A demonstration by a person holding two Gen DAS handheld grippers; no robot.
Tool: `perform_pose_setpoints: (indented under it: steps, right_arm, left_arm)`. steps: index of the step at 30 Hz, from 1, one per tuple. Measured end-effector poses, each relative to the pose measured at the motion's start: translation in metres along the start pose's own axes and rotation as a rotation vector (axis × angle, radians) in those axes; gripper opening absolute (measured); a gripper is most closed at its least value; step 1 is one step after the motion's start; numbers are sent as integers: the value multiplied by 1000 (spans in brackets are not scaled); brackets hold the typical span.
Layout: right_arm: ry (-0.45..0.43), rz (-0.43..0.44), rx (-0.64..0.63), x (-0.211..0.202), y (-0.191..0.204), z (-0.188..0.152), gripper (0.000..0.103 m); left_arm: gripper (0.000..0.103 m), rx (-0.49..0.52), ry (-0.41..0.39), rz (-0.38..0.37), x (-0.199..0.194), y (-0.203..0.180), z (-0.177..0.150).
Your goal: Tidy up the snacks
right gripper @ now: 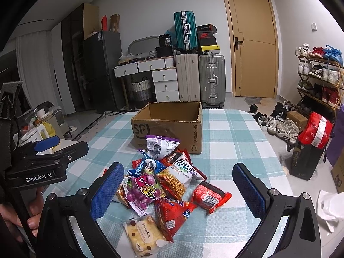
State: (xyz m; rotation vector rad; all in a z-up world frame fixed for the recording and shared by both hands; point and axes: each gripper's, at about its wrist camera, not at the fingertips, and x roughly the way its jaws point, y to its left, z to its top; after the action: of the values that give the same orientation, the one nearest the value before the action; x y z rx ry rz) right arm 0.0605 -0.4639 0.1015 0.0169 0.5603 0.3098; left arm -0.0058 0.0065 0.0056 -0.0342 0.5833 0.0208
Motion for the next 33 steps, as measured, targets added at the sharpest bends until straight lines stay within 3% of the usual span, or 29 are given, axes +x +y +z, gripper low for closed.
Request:
perform_pose_setpoints:
  steps: [33]
  right_arm:
    - [25, 17, 3, 8, 7, -13, 103]
  left_arm:
    - [102, -11, 13, 21, 9, 8, -14]
